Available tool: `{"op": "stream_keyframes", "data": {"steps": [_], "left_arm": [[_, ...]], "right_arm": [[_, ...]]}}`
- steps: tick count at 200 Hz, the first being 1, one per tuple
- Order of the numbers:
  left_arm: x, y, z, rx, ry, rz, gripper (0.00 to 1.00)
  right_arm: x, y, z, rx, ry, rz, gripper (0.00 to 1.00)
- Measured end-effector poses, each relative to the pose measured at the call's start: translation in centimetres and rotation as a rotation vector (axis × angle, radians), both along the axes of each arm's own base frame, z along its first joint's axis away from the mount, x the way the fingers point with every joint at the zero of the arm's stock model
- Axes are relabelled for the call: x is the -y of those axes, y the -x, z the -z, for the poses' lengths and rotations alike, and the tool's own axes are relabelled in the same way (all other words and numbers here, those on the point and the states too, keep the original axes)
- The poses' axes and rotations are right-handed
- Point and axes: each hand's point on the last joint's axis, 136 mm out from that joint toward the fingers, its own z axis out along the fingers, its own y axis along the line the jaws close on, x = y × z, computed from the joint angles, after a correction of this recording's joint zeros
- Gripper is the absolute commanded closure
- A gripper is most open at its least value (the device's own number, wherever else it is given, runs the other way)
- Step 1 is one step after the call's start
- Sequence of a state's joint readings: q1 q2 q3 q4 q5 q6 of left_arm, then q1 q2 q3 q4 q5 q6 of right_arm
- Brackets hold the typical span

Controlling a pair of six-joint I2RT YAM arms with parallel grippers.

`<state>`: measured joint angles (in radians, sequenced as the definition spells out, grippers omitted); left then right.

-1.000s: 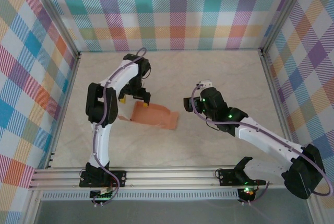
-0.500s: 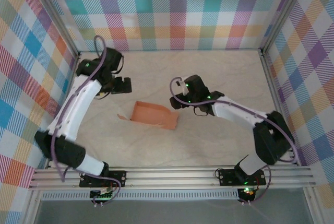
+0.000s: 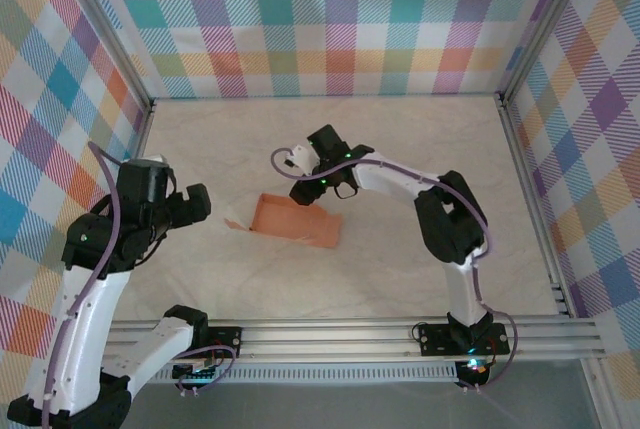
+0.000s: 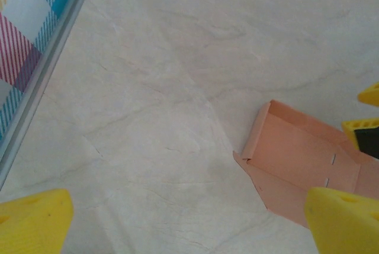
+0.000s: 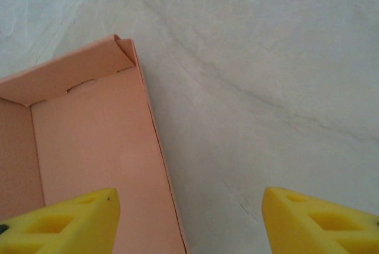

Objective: Fold the paper box

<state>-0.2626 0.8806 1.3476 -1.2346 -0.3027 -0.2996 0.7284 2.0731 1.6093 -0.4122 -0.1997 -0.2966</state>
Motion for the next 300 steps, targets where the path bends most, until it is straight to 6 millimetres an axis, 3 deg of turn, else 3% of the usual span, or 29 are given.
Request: {"op": "stream_keyframes", "data": {"steps": [18,65,139,174,204,253,300], "left_arm": [[0.0,-0.2,0.2,-0.01,-0.005,-0.002,0.0],[0.2,-1.0,1.5,-0.048,-0.015,0.0,0.0],[0.4,-1.3,2.0,-0.053,-0.013,0.007,0.0],[0.5,-1.3,3.2,-0.087,-0.023,0.014,0.0],[0.9,-1.8,3.7,-0.091,-0.01,0.026,0.0],[1.9,-3.0,4.0,-0.078,0.02,0.048,0.0],[3.0,-4.6,4.7,-0.09,0.042,0.085,0.0]], "right_arm": [[-1.1,0.0,1.2,-0.019,0.028,-0.034,0.38],[-2.4,0.0,3.7,-0.066,0.08,-0.061,0.52],[-2.0,-0.3,5.3,-0.079,0.136,-0.039,0.99],[-1.5,-0.6,5.2,-0.05,0.138,0.003,1.0],[0.2,-1.0,4.3,-0.004,0.163,0.106,1.0],[4.3,-2.6,1.5,0.065,0.154,0.455,1.0],[8.3,-1.5,0.1,0.021,0.099,0.757,1.0]]}}
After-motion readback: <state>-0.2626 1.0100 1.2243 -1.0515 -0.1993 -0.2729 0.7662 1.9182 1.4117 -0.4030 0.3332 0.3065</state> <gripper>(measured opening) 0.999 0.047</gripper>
